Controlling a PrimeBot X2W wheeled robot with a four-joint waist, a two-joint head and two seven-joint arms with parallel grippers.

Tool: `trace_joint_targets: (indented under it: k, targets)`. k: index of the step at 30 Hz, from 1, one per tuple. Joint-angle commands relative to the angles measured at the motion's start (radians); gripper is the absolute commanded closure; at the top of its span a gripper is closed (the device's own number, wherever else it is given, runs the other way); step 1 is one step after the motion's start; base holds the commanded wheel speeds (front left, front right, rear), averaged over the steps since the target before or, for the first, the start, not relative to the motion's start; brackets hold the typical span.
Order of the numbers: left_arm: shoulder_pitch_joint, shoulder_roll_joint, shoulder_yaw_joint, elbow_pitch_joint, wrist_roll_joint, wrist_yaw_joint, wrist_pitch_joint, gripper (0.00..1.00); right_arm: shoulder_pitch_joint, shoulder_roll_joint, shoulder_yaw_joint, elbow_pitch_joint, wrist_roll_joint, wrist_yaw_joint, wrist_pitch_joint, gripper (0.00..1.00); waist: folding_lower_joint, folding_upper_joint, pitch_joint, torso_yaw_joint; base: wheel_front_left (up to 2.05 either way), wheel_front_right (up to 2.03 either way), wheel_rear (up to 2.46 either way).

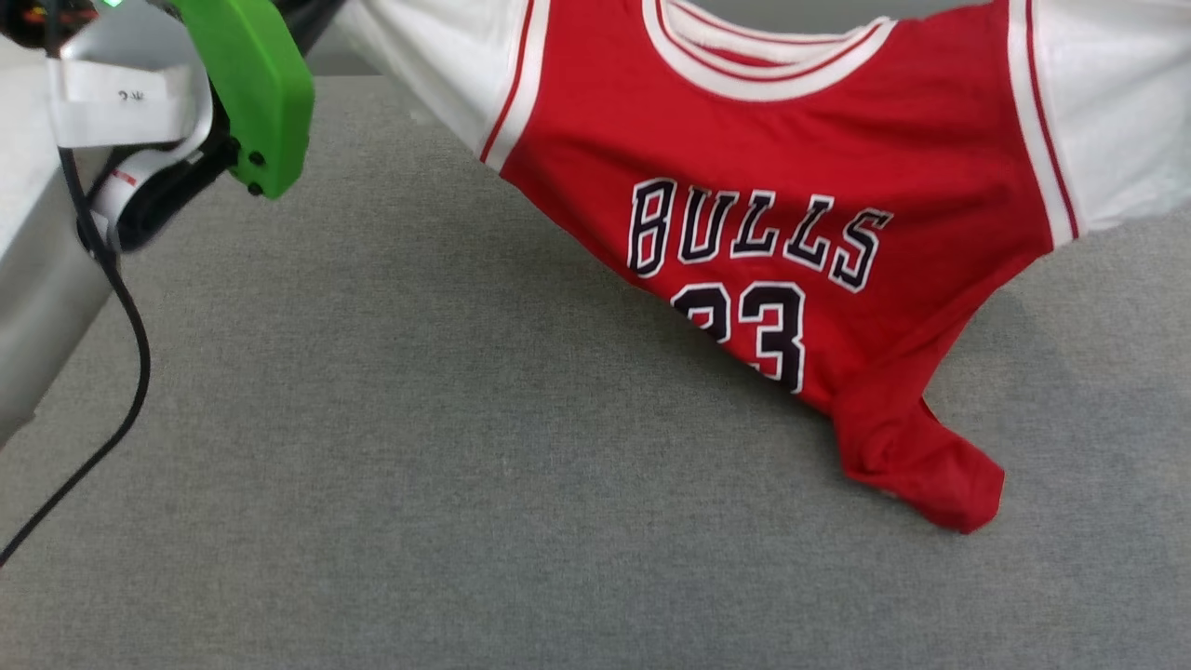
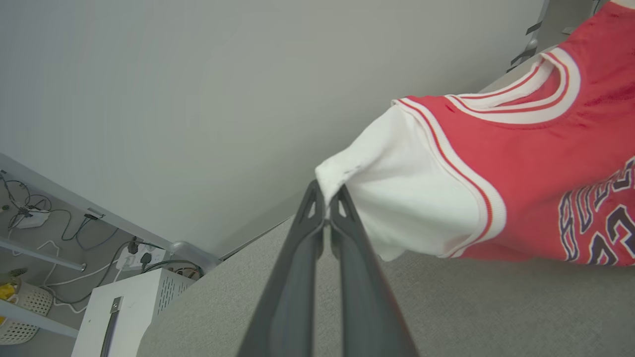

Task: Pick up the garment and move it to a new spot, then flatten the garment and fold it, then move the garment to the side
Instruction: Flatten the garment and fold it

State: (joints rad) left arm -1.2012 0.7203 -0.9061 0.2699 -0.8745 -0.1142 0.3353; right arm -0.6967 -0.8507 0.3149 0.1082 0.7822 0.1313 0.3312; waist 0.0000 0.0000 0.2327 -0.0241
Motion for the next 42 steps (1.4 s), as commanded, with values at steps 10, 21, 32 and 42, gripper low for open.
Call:
trace_joint_targets:
  k: [10,21,32,42]
  targets:
    - [-0.285,-0.078,0.05,0.086,0.144,0.041,-0.073,1.0,-0.379,0.085,-0.046,0.062,-0.115,-0.001,0.049,1.0,0.0,0.0,0.167,-0.013,0.0,0.0,0.0]
    - [-0.649,-0.19,0.105,0.329,0.238,0.033,-0.193,1.0,-0.868,0.207,0.011,0.352,-0.26,-0.001,-0.017,1.0,0.0,0.0,0.295,-0.031,0.0,0.0,0.0]
    - [-0.816,-0.218,0.077,0.511,0.263,-0.008,-0.289,1.0,-1.098,0.284,0.12,0.56,-0.258,-0.001,-0.102,1.0,0.0,0.0,0.327,-0.039,0.0,0.0,0.0]
    - [-0.62,-0.196,0.032,0.616,0.196,-0.016,-0.397,1.0,-0.948,0.296,0.268,0.617,-0.122,-0.001,-0.207,1.0,0.0,0.0,0.304,-0.038,0.0,0.0,0.0]
